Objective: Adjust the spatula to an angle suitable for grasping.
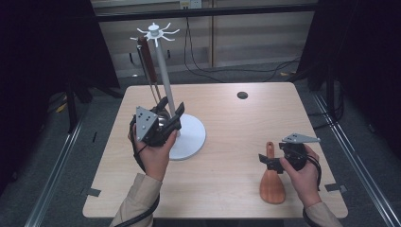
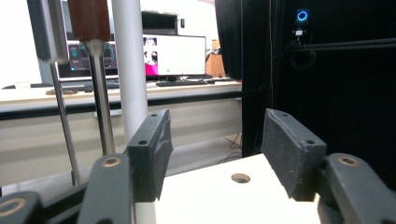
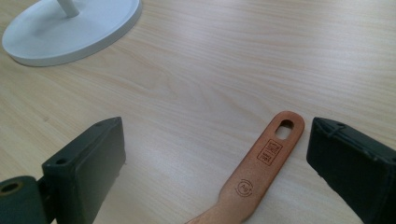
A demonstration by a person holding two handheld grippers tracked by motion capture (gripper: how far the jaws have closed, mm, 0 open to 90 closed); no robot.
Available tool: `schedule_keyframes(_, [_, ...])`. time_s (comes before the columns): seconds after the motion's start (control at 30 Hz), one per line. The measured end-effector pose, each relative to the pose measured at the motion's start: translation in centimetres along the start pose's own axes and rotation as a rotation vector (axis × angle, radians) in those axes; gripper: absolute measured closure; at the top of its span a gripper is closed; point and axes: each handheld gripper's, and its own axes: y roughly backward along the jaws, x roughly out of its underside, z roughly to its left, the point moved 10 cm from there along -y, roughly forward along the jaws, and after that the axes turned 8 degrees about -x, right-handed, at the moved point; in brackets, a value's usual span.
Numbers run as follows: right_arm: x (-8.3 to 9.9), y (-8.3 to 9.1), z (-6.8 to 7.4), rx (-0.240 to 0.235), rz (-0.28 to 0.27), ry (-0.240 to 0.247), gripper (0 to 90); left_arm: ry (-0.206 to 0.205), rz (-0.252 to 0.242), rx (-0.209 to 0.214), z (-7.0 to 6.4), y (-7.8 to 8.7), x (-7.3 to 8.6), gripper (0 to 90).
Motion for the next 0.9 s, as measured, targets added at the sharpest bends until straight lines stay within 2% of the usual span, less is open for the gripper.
schedule_keyframes(0.1, [0.1,-0.2,0.0,-0.003,0.005,0.002,4.1,-0.014,0.026,-0.005,0.0,0.0,1.0,39.6])
schedule_keyframes(0.17, [0.1,-0.2,-0.1,0.001,0.006,0.002,4.1,-0.030,0.054,0.010,-0.2,-0.1,1.8,37.1])
schedule_keyframes(0.2, [0.1,-0.2,-0.2,0.000,0.005,-0.001,4.1,-0.015,0.058,-0.004,-0.2,-0.1,2.1,35.7])
schedule_keyframes(0.23, [0.0,-0.2,-0.2,0.001,0.002,-0.003,4.1,-0.029,0.071,0.011,-0.3,-0.1,2.3,34.3])
schedule_keyframes(0.27, [0.0,-0.2,-0.3,0.002,0.000,-0.002,4.1,-0.026,0.077,0.002,-0.3,-0.1,2.7,33.4])
schedule_keyframes(0.3, [0.1,-0.2,-0.3,0.003,0.004,-0.004,4.1,-0.034,0.088,0.023,-0.5,-0.1,3.0,32.3])
schedule_keyframes(0.33, [0.1,-0.2,-0.3,0.005,0.003,-0.002,4.2,-0.024,0.091,0.030,-0.7,-0.1,3.3,31.6])
schedule_keyframes(0.4, [0.1,-0.3,-0.3,0.002,0.001,0.000,4.2,-0.034,0.111,0.024,-0.6,0.0,4.0,30.2])
schedule_keyframes(0.43, [0.1,-0.3,-0.3,0.003,0.000,0.001,4.2,-0.028,0.111,0.039,-0.8,-0.1,4.2,29.8])
schedule_keyframes(0.47, [0.1,-0.3,-0.3,0.005,-0.001,0.000,4.1,-0.041,0.126,0.044,-0.8,0.0,4.7,29.5])
schedule_keyframes(0.53, [0.1,-0.3,-0.4,0.006,-0.004,-0.003,4.2,-0.023,0.137,0.055,-1.0,0.0,5.3,27.7])
schedule_keyframes(0.6, [0.1,-0.3,-0.4,0.009,-0.004,-0.001,4.2,-0.046,0.169,0.068,-1.0,0.2,6.0,26.0])
schedule_keyframes(0.87, [-0.2,-0.8,-0.4,0.009,-0.004,0.002,4.2,-0.023,0.234,0.088,-1.1,0.8,8.3,21.3])
schedule_keyframes(0.9, [-0.2,-0.9,-0.4,0.013,0.000,0.005,4.2,-0.029,0.238,0.086,-1.0,0.9,8.5,21.1])
